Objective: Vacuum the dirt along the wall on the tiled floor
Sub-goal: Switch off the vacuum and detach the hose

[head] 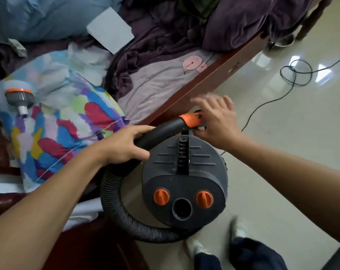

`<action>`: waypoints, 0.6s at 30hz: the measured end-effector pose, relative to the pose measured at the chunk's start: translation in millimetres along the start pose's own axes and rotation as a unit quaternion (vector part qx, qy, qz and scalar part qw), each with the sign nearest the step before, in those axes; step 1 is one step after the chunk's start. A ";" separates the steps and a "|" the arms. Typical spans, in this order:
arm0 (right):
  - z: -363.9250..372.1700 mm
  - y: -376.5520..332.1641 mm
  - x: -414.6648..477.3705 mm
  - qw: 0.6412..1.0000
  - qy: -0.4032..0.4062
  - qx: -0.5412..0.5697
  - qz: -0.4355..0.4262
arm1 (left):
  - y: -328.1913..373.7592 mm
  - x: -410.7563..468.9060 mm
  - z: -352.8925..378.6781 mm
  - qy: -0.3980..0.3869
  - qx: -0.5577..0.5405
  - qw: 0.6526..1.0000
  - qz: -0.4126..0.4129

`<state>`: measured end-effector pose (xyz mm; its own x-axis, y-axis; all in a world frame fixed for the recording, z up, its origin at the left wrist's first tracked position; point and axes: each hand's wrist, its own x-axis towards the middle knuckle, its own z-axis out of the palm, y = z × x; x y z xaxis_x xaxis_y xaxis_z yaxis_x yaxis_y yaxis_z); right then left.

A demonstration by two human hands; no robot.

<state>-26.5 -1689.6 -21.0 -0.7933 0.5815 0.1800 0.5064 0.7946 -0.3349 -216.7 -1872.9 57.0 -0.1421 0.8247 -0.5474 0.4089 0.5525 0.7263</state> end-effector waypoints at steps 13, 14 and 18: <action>60.4 141.4 -1.6 0.934 -0.228 0.030 0.275 | -84.2 140.2 66.5 0.223 0.148 0.951 -0.151; 63.5 155.4 -2.4 0.923 -0.236 0.041 0.301 | -98.8 136.8 68.3 0.232 0.146 0.945 -0.179; 69.7 201.7 -7.2 0.894 -0.258 0.090 0.356 | -122.4 148.0 62.2 0.232 0.111 0.931 -0.258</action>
<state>57.8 -1545.7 -154.3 -0.3651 0.7338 -0.5730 0.9194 0.1876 -0.3456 -231.7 -1825.9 -138.8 -0.7240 0.4489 -0.5237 0.3473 0.8932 0.2856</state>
